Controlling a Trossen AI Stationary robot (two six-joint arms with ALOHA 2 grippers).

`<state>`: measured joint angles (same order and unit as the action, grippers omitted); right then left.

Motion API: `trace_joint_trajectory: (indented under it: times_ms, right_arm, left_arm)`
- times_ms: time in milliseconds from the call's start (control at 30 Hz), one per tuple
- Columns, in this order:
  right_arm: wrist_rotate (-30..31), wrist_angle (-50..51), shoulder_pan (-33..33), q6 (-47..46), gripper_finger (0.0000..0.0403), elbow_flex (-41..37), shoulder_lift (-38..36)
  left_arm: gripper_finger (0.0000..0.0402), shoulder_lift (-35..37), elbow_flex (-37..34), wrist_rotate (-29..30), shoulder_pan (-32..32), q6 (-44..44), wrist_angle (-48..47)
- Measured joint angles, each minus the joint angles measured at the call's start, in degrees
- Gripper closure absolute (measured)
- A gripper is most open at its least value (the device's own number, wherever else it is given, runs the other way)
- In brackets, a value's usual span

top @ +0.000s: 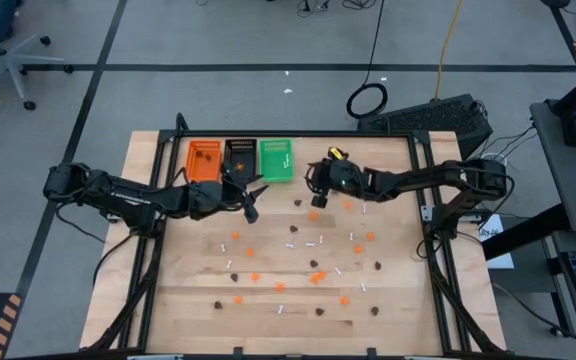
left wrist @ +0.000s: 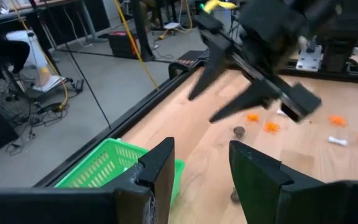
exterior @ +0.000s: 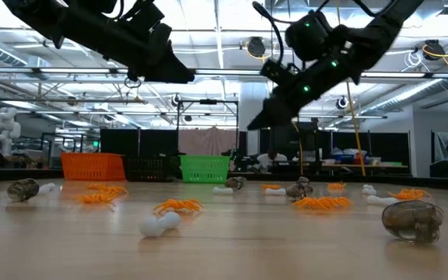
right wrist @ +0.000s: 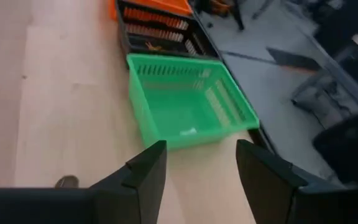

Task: Sort Halloween decoration
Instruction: Put the white bone toy into the green bin

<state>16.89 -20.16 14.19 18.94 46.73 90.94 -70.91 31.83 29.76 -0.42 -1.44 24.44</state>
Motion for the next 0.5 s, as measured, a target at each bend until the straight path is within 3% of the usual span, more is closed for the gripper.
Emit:
trace_joint_trajectory:
  times_ms: [133, 300, 367, 500]
  right_arm:
    - [-9.1, 9.2, 7.4, 2.4, 0.0223, 6.2, 0.0]
    - [-10.9, 24.2, 16.0, 3.7, 0.0223, 14.9, 1.5]
    - [-11.8, 27.3, 17.6, 2.2, 0.0223, 16.8, 1.9]
    - [-22.7, 27.4, 17.9, -0.3, 0.0223, 16.1, 1.8]
  left_arm:
    - [0.0249, 0.0, 0.0, -0.8, -0.1, -1.3, -1.7]
    - [0.0249, 0.0, 0.0, -0.9, -0.5, -1.3, -3.3]
    - [0.0249, 0.0, 0.0, -1.0, -0.5, -1.3, -3.2]
    - [0.0249, 0.0, 0.0, -1.0, -0.4, -1.0, -3.2]
